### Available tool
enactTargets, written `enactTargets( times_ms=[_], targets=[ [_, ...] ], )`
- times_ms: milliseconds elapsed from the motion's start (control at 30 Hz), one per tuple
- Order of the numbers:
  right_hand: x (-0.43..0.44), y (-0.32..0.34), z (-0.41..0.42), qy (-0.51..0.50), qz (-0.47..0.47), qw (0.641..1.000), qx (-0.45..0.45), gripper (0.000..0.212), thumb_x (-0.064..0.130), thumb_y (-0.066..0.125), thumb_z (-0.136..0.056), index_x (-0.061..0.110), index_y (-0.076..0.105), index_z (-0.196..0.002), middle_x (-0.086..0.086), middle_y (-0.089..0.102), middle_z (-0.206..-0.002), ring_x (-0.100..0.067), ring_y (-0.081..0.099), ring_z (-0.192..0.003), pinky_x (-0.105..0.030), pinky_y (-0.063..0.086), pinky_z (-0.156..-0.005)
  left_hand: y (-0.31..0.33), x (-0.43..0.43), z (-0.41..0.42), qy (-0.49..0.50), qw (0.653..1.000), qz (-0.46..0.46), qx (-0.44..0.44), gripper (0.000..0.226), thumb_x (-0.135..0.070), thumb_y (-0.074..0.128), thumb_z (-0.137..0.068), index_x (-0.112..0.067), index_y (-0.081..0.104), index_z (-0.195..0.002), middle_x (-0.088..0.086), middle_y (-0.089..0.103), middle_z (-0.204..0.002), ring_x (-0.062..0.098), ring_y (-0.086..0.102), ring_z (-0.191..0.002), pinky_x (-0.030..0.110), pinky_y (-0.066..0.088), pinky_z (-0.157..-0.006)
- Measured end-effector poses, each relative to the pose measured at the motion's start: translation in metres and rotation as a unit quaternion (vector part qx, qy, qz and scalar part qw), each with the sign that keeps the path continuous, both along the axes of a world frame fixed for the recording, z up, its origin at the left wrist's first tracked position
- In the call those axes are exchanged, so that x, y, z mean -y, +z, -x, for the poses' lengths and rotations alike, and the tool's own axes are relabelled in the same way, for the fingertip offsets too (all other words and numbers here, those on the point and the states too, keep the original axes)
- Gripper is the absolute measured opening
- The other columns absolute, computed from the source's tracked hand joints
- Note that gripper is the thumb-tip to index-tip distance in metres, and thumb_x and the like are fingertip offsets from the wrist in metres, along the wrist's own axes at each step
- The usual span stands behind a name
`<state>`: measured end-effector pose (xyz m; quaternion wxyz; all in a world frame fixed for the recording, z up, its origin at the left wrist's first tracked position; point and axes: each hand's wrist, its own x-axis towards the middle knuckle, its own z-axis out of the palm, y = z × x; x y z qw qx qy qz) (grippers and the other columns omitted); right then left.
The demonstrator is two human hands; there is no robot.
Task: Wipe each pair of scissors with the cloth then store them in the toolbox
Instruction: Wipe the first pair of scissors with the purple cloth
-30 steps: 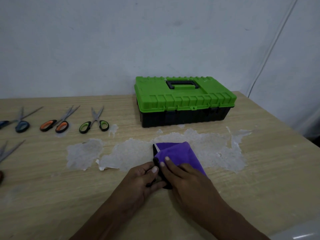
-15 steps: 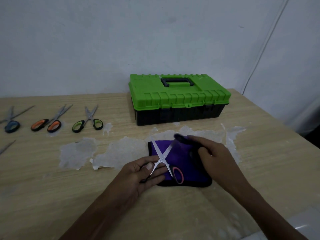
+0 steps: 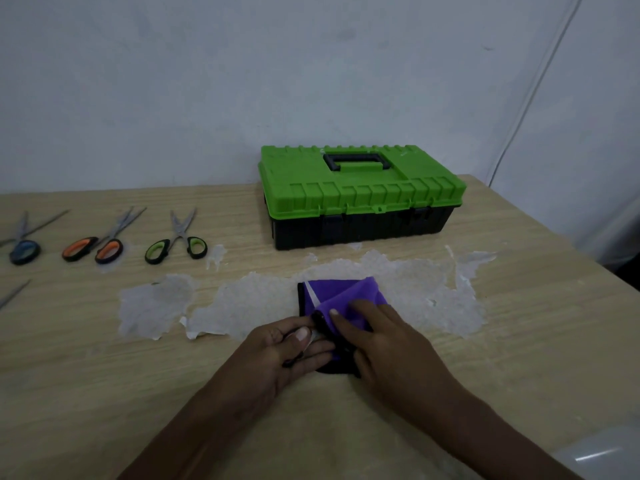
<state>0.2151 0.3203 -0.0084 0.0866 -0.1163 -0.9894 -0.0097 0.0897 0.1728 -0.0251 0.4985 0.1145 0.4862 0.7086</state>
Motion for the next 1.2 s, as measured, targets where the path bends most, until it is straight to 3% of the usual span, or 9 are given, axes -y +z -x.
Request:
enactTargets(
  times_ms=[167, 300, 400, 500, 567, 967, 1033, 1133, 1200],
  targets=[
    [-0.004, -0.003, 0.014, -0.013, -0.012, 1.0, 0.021, 0.06, 0.025, 0.065, -0.075, 0.008, 0.055, -0.132, -0.015, 0.051, -0.139, -0.03, 0.056, -0.122, -0.04, 0.055, -0.082, 0.001, 0.0, 0.001, 0.016, 0.999, 0.009, 0.027, 0.025, 0.002, 0.044, -0.1, 0.005, 0.062, -0.116, 0.026, 0.073, -0.107, 0.031, 0.072, -0.104, 0.035, 0.06, -0.085],
    [0.007, -0.01, 0.003, 0.051, 0.026, 0.998, -0.011, 0.056, 0.017, 0.05, -0.083, 0.019, 0.048, -0.139, -0.001, 0.051, -0.141, -0.019, 0.049, -0.129, -0.037, 0.05, -0.097, 0.001, 0.0, 0.001, 0.011, 1.0, -0.002, 0.026, 0.026, 0.002, 0.043, -0.1, 0.004, 0.062, -0.116, 0.026, 0.071, -0.11, 0.033, 0.071, -0.105, 0.035, 0.06, -0.086],
    [-0.02, 0.001, 0.011, -0.026, 0.074, 0.997, -0.003, 0.061, 0.012, 0.044, -0.095, 0.027, 0.022, -0.15, 0.002, 0.031, -0.154, -0.017, 0.036, -0.138, -0.032, 0.038, -0.107, 0.0, 0.001, 0.002, 0.003, 1.0, 0.007, 0.018, 0.025, 0.001, 0.045, -0.099, 0.004, 0.062, -0.118, 0.025, 0.072, -0.11, 0.031, 0.071, -0.107, 0.037, 0.059, -0.088],
    [-0.036, 0.014, 0.016, -0.115, 0.223, 0.967, -0.052, 0.05, 0.008, 0.034, -0.098, 0.023, 0.037, -0.145, -0.008, 0.056, -0.132, -0.018, 0.058, -0.104, -0.018, 0.045, -0.082, 0.0, 0.005, 0.002, 0.006, 1.0, -0.002, -0.005, 0.027, 0.0, 0.045, -0.099, 0.001, 0.062, -0.12, 0.021, 0.072, -0.113, 0.029, 0.069, -0.11, 0.038, 0.058, -0.091],
    [-0.037, 0.014, 0.014, -0.133, 0.286, 0.942, -0.114, 0.049, 0.004, 0.032, -0.098, 0.023, 0.042, -0.142, 0.0, 0.061, -0.111, -0.007, 0.056, -0.085, -0.004, 0.039, -0.067, 0.0, 0.007, 0.001, 0.007, 1.0, -0.007, -0.025, 0.028, 0.0, 0.044, -0.1, -0.001, 0.063, -0.121, 0.019, 0.072, -0.114, 0.028, 0.069, -0.111, 0.039, 0.057, -0.092],
    [-0.005, 0.004, 0.011, -0.026, 0.198, 0.978, -0.053, 0.052, 0.022, 0.034, -0.085, 0.025, 0.054, -0.133, 0.003, 0.054, -0.135, -0.012, 0.047, -0.124, -0.026, 0.03, -0.11, 0.013, 0.009, 0.01, 0.074, 0.994, -0.052, -0.057, 0.028, -0.002, 0.045, -0.099, -0.002, 0.062, -0.121, 0.018, 0.074, -0.111, 0.027, 0.07, -0.108, 0.033, 0.059, -0.087],
    [0.002, 0.012, 0.013, -0.031, 0.256, 0.964, -0.069, 0.049, 0.018, 0.037, -0.088, 0.028, 0.051, -0.134, 0.009, 0.052, -0.133, -0.003, 0.046, -0.118, -0.028, 0.035, -0.108, 0.015, 0.01, 0.011, 0.076, 0.993, -0.061, -0.059, 0.028, -0.002, 0.045, -0.099, -0.001, 0.062, -0.122, 0.019, 0.073, -0.112, 0.028, 0.07, -0.109, 0.033, 0.059, -0.088],
    [0.014, 0.022, 0.015, -0.07, 0.339, 0.924, -0.162, 0.046, 0.004, 0.044, -0.092, 0.028, 0.054, -0.13, 0.015, 0.055, -0.12, 0.004, 0.053, -0.097, -0.007, 0.04, -0.084, 0.015, 0.009, 0.011, 0.079, 0.991, -0.073, -0.075, 0.029, -0.003, 0.043, -0.1, -0.002, 0.06, -0.123, 0.019, 0.072, -0.114, 0.027, 0.07, -0.11, 0.033, 0.059, -0.09],
    [0.024, 0.022, 0.019, -0.07, 0.351, 0.914, -0.193, 0.04, 0.009, 0.046, -0.094, 0.028, 0.057, -0.128, 0.015, 0.061, -0.117, 0.002, 0.057, -0.096, -0.011, 0.045, -0.081, 0.013, 0.008, 0.011, 0.086, 0.99, -0.08, -0.079, 0.03, -0.004, 0.043, -0.1, -0.004, 0.06, -0.124, 0.017, 0.072, -0.116, 0.026, 0.069, -0.111, 0.033, 0.059, -0.089]
  ],
)
